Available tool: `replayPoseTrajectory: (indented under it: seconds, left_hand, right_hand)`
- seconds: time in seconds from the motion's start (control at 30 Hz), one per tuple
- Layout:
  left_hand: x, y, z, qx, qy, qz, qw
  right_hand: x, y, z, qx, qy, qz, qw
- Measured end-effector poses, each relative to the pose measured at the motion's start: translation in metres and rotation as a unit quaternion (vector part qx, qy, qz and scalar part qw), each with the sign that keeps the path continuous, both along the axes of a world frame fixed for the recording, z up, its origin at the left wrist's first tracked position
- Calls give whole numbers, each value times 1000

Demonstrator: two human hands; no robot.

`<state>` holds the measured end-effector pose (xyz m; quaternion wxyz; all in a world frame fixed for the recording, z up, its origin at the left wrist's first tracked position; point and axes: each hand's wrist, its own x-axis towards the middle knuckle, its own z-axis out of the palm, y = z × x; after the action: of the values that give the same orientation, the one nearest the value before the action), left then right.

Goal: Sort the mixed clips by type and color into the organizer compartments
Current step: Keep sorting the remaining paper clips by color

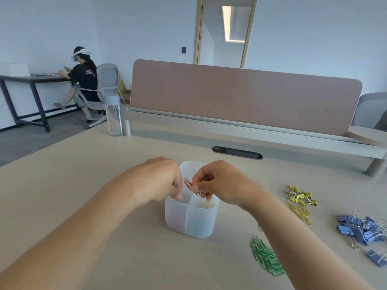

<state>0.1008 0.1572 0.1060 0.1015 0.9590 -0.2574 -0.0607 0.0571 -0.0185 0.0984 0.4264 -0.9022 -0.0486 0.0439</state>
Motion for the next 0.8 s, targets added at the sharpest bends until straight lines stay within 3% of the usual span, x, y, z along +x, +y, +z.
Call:
replayPoseTrajectory:
  seconds: [0.27, 0.5, 0.8]
  left_hand:
    - [-4, 4, 9, -88, -1, 76, 993]
    - [0, 4, 3, -24, 14, 75, 997]
    - [-2, 6, 3, 47, -48, 95, 993]
  right_hand:
    - [7, 22, 2, -112, 14, 30, 993]
    - [10, 31, -3, -62, -30, -27, 997]
    - [15, 39, -22, -54, -64, -63, 994]
